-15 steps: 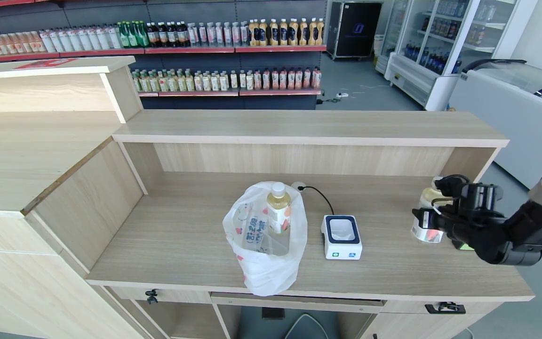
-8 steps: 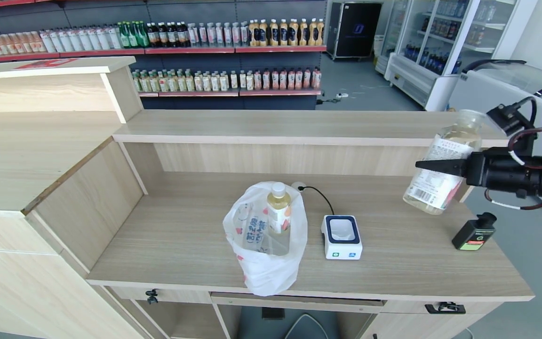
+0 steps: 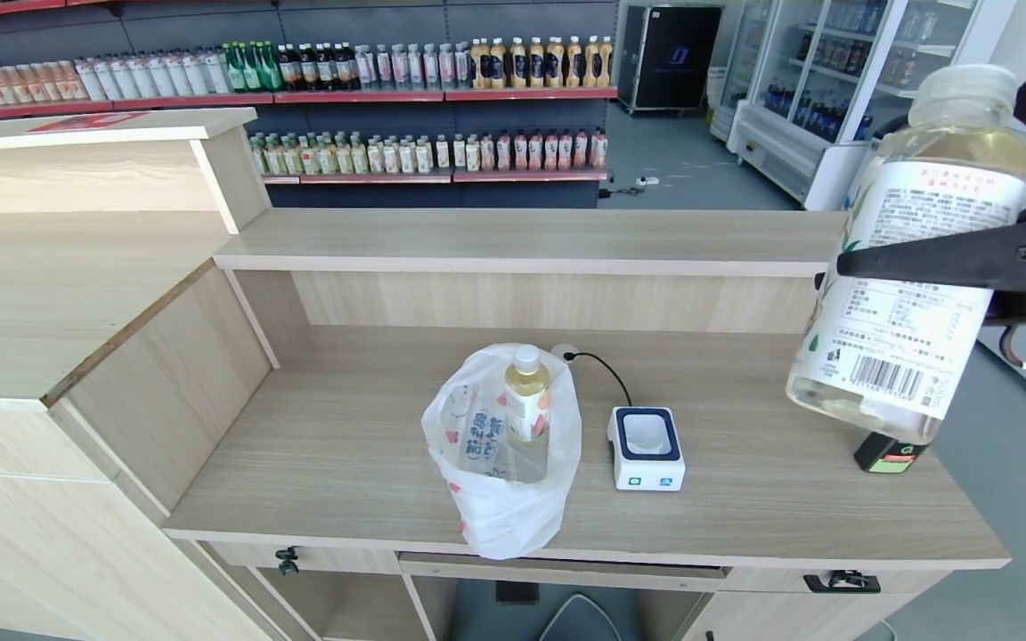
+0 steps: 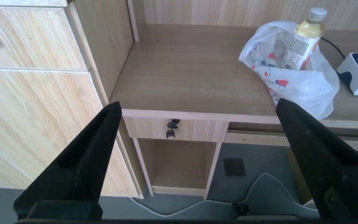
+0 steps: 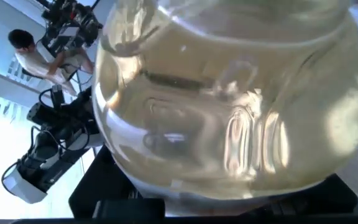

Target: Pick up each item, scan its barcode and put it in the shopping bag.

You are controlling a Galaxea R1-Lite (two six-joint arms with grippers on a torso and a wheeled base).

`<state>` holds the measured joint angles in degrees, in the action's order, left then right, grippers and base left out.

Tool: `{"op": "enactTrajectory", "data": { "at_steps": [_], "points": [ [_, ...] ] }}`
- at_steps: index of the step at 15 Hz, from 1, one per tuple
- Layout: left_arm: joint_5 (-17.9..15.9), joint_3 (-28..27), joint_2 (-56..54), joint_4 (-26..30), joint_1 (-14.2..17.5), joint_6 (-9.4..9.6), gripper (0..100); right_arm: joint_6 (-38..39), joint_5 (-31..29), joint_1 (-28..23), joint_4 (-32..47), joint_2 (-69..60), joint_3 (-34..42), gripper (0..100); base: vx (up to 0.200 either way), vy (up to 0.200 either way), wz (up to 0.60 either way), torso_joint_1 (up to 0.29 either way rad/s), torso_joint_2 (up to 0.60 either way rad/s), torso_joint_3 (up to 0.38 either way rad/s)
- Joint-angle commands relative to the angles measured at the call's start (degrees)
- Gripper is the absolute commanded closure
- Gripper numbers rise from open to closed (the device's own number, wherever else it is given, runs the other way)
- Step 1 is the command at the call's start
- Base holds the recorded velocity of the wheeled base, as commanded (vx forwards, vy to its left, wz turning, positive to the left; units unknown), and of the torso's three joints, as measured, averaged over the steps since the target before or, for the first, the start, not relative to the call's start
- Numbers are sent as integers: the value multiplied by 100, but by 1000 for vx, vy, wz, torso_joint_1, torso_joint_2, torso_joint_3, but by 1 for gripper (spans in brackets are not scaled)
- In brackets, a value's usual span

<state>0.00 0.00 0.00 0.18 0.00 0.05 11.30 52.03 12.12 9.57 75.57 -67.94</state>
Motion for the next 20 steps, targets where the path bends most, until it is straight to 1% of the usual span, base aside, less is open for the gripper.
{"op": "enactTrajectory", "data": {
  "at_steps": [1, 4, 8, 14, 17, 20],
  "points": [
    [0, 0, 0, -1, 0, -5, 0, 4, 70, 115, 203, -543, 193, 100, 0, 0, 0, 0, 0, 0],
    [0, 0, 0, -1, 0, -5, 0, -31, 150, 159, 256, -868, 668, 100, 0, 0, 0, 0, 0, 0],
    [0, 0, 0, -1, 0, -5, 0, -23, 150, 458, 265, -1194, 1028, 100, 0, 0, 0, 0, 0, 0],
    [0, 0, 0, -1, 0, -5, 0, -5, 150, 564, 300, -1317, 1063, 100, 0, 0, 0, 0, 0, 0],
    [0, 0, 0, -1, 0, -5, 0, -23, 158, 608, 537, -1475, 1090, 100, 0, 0, 0, 0, 0, 0],
    [0, 0, 0, -1, 0, -5, 0, -23, 150, 608, 564, -1528, 1169, 100, 0, 0, 0, 0, 0, 0]
  ]
}}
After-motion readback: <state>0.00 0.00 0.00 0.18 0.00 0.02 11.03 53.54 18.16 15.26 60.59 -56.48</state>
